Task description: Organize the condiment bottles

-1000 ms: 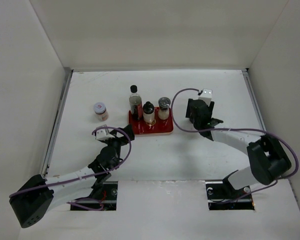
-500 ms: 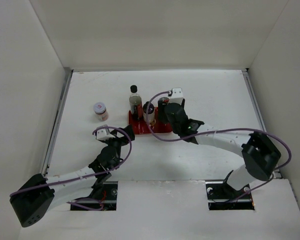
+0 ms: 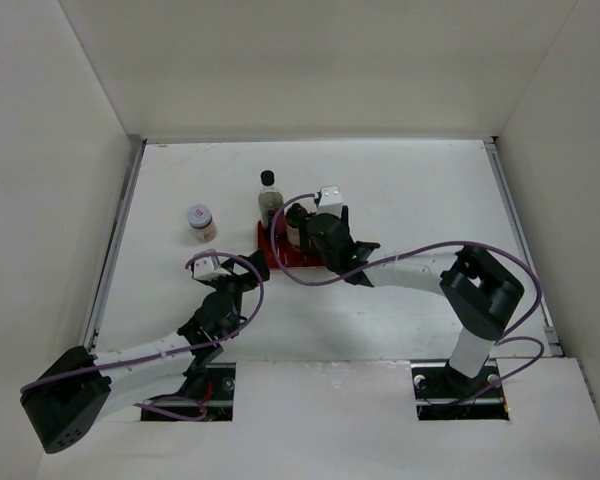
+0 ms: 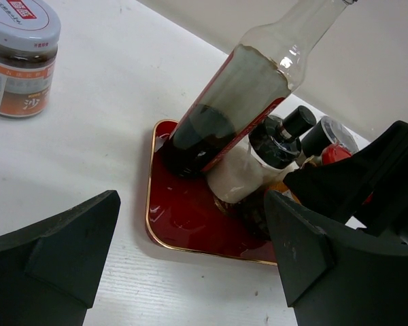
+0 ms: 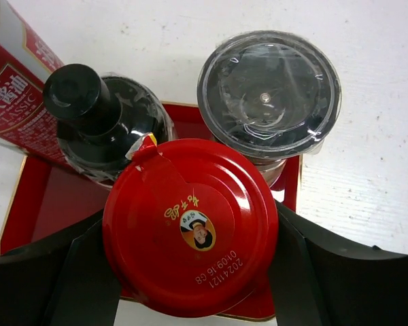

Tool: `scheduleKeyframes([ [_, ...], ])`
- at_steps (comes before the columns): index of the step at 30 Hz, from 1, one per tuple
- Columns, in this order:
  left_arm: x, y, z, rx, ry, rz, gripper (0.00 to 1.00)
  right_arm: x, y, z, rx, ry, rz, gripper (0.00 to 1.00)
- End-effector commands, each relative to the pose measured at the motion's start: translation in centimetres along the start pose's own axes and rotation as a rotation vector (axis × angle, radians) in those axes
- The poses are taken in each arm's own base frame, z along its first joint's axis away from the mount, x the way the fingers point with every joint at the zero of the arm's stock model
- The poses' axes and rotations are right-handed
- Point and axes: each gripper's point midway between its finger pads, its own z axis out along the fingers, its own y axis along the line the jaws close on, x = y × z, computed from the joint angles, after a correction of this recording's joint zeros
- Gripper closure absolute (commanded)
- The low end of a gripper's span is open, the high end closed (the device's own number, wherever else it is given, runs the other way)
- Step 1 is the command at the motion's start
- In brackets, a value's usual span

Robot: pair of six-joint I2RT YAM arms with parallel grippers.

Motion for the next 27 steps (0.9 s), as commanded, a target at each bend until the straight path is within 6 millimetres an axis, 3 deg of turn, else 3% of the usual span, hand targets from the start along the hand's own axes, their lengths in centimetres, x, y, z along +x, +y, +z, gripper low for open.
scheduleKeyframes([
  [1,-0.3,0.0,0.1,0.008,-0.017,-0.027,0.12,-5.6,2.3,-0.7,-0.048,-0.156,0.121,0.31],
  [4,-0.4,0.0,0.1,0.001,-0.018,-0.018,0.12,-6.1,2.3,-1.6,-0.06,-0.166,0.127,0.13],
  [8,-0.5,0.6,0.6,-0.027,-0.017,0.007,0.13,-7.7,1.6,-3.8,-0.084,-0.191,0.145,0.03],
  [15,-1.2,1.3,1.1,-0.092,0.043,0.087,0.14,-8.9,-0.9,-7.2,-0.106,-0.213,0.166,0.0],
  [16,-1.8,1.2,1.1,-0.101,0.04,0.089,0.14,-9.2,-1.8,-7.4,-0.098,-0.224,0.177,0.02],
  [17,-2.4,1.2,1.3,-0.113,0.034,0.097,0.14,-9.5,-2.5,-7.7,-0.093,-0.236,0.186,0.13],
  [19,-4.5,1.6,1.7,-0.161,0.016,0.13,0.13,-9.8,-3.6,-8.5,-0.089,-0.254,0.203,0.54],
  [21,-6.3,1.9,2.2,-0.202,0.001,0.15,0.12,-9.8,-4.6,-8.8,-0.081,-0.279,0.225,0.76],
  [22,-7.4,2.5,2.6,-0.24,-0.006,0.169,0.12,-9.8,-5.3,-8.7,-0.07,-0.297,0.24,0.8],
  [24,-8.3,3.3,3.4,-0.288,0.006,0.208,0.11,-9.1,-6.9,-8.8,-0.043,-0.34,0.28,0.78],
  [27,-8.7,4.4,4.8,-0.353,0.026,0.23,0.11,-8.2,-8.7,-8.7,0.007,-0.39,0.305,0.52],
])
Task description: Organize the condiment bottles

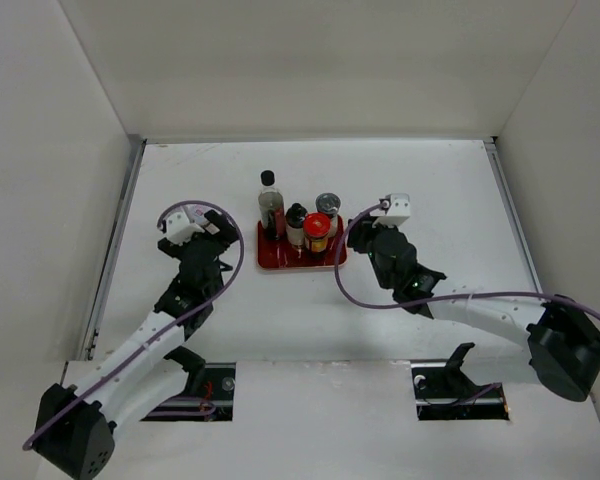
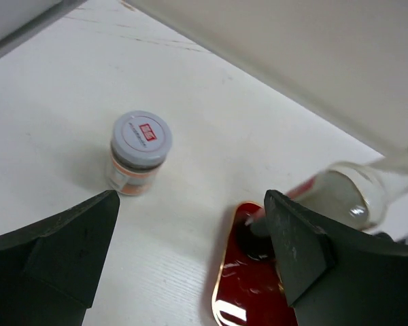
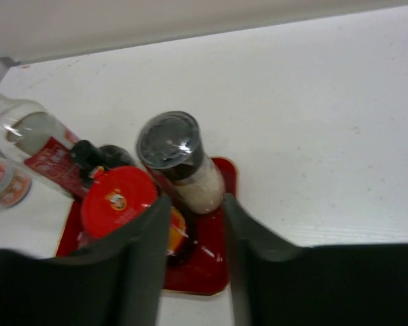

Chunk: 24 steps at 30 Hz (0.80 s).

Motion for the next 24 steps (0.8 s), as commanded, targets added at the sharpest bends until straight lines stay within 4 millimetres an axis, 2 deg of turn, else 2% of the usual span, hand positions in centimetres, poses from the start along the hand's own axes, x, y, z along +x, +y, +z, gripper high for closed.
scheduleKeyframes([
  [1,0.4,1.5,1.9,-0.088,0.056,0.098,0.11,-1.8,-1.2,0.1,0.032,-0.123,0.077,0.45],
  [2,0.3,1.8,2.7,-0.112,0.058,0.106,0.1,-1.4,-1.5,0.2,0.042,-0.124,0.085,0.33],
  [4,0.4,2.7,4.3,-0.164,0.075,0.124,0.1,-0.8,-1.8,0.4,0.044,-0.128,0.102,0.18],
  [6,0.9,2.9,5.1,-0.17,0.1,0.126,0.09,-0.9,-1.9,0.5,0.043,-0.137,0.101,0.12],
  [10,1.0,2.0,7.3,-0.164,0.133,0.145,0.09,-0.3,-1.5,0.9,0.03,-0.117,0.072,0.09],
  [13,1.3,2.1,9.1,-0.194,0.143,0.15,0.09,0.9,-1.2,1.8,0.035,-0.09,0.044,0.07],
  [17,1.8,2.4,11.3,-0.25,0.145,0.181,0.12,0.9,-0.8,1.9,0.031,-0.092,0.026,0.04],
  [24,3.2,4.3,12.1,-0.328,0.159,0.217,0.14,0.5,-1.8,1.4,0.05,-0.108,0.063,0.0],
])
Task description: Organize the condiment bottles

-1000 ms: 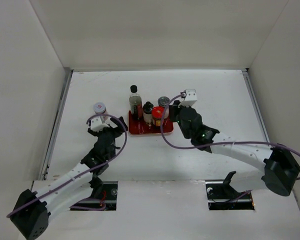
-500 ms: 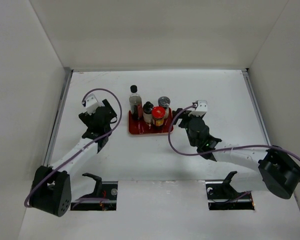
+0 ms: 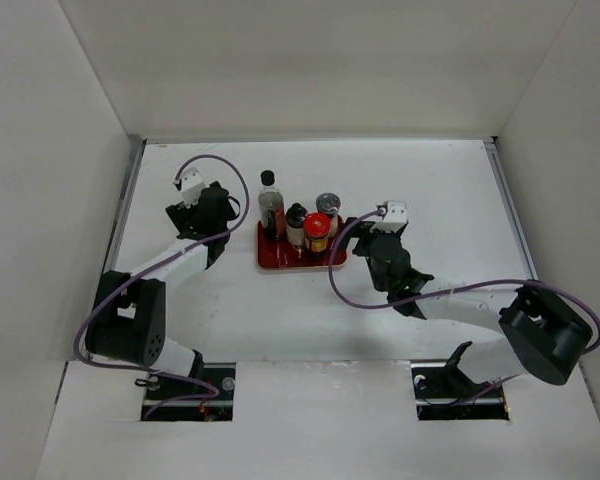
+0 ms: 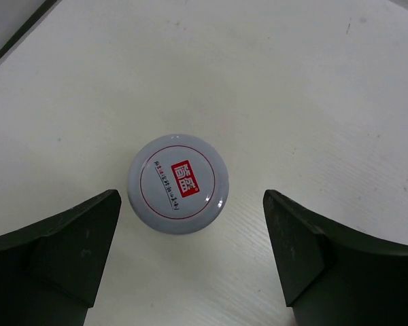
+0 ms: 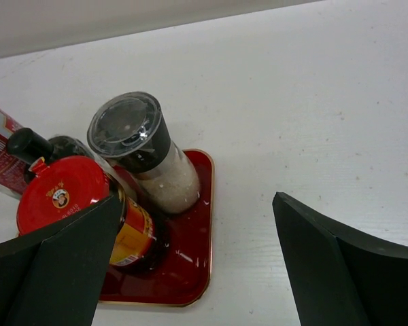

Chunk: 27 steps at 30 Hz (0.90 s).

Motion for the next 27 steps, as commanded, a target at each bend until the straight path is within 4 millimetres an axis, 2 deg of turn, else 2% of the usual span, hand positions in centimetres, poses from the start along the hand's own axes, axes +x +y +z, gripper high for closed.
scheduleKeyframes([
  [1,-2.3,0.3,0.4,-0.031,-0.062,-0.034,0.14,-3.5,0.3,-0.1,-0.004,-0.095,0.096,0.0],
  [4,-2.5,0.4,1.2,-0.035,-0.058,-0.042,0.17,-3.8,-0.2,-0.2,0.003,-0.11,0.12,0.0],
  [10,-1.6,-0.1,2.5,-0.029,-0.026,-0.032,0.23,-3.7,-0.7,0.0,0.015,-0.104,0.119,0.0],
  [13,-1.3,-0.1,2.8,-0.029,-0.016,-0.034,0.38,-3.5,-0.7,0.1,0.018,-0.1,0.117,0.0],
  [17,-1.3,0.4,2.7,-0.03,-0.019,-0.049,0.49,-3.6,-0.6,0.2,0.018,-0.1,0.115,0.0],
  [19,-1.8,0.6,2.0,-0.029,-0.038,-0.071,0.58,-3.6,-0.8,0.1,0.02,-0.103,0.119,0.0],
  [21,-2.9,0.3,0.5,-0.003,-0.079,-0.1,0.61,-3.8,-0.9,0.0,0.022,-0.107,0.122,0.0],
  [25,-5.5,-1.5,-3.9,0.108,-0.155,-0.143,0.63,-3.8,-1.0,0.0,0.021,-0.109,0.126,0.0],
  [27,-6.1,-2.1,-6.0,0.16,-0.174,-0.148,0.63,-3.7,-1.0,0.1,0.023,-0.104,0.124,0.0],
])
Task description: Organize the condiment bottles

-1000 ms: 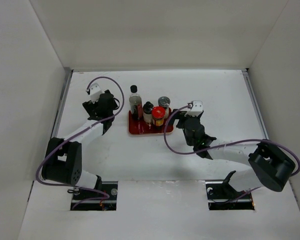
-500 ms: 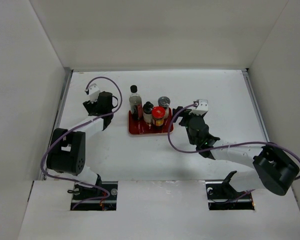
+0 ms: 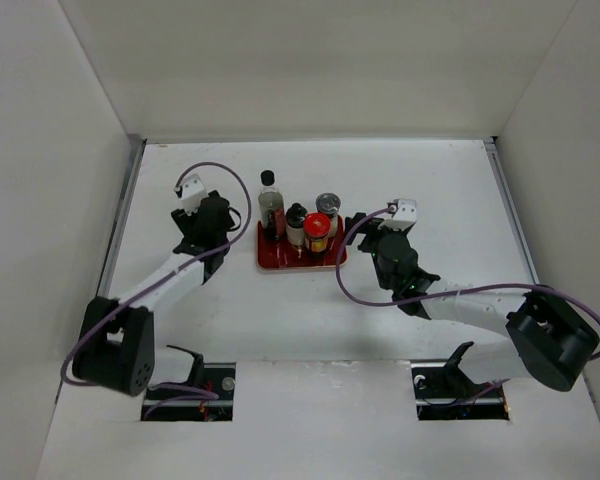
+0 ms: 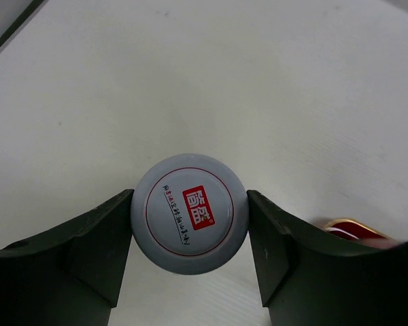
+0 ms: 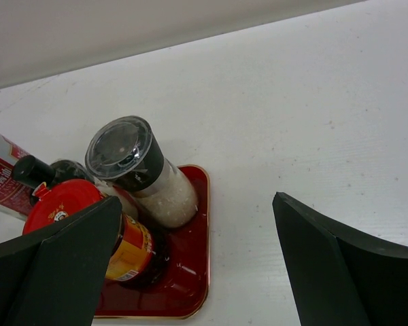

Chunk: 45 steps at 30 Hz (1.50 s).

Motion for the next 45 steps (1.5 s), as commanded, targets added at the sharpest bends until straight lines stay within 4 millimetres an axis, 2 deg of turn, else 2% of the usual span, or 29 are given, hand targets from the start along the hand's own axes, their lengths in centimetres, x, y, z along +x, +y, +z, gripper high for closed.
scheduleKeyframes([
  [1,-6.6,-2.8,-4.3,0.139,-0.184,-0.15,0.63,-2.0,0.3,0.1,-0.002,-0.06,0.063,0.0],
  [8,-4.5,-5.5,-9.8,0.306,-0.146,-0.104,0.63,-2.3,-0.1,0.0,0.006,-0.069,0.072,0.0],
  [12,-3.9,-7.2,-11.6,0.373,-0.142,-0.102,0.63,-2.0,0.0,0.1,0.002,-0.061,0.076,0.0],
  [16,-3.8,-10.0,-12.8,0.443,-0.136,-0.104,0.63,-2.1,0.1,0.1,-0.001,-0.061,0.075,0.0],
  [19,-3.0,-12.3,-13.8,0.488,-0.121,-0.085,0.63,-2.2,-0.3,0.2,0.008,-0.064,0.079,0.0],
  [27,0.0,-15.7,-12.7,0.518,-0.106,-0.054,0.63,-2.4,-0.4,0.0,0.006,-0.069,0.089,0.0],
  [34,1.8,-16.2,-11.5,0.513,-0.1,-0.041,0.62,-2.3,-0.2,0.1,0.003,-0.067,0.088,0.0],
  [39,3.3,-16.3,-11.1,0.502,-0.081,-0.012,0.54,-2.4,-0.4,0.0,0.004,-0.069,0.091,0.0],
  [45,4.2,-15.8,-10.8,0.481,-0.075,0.002,0.43,-2.6,-0.7,0.0,0.01,-0.073,0.096,0.0],
])
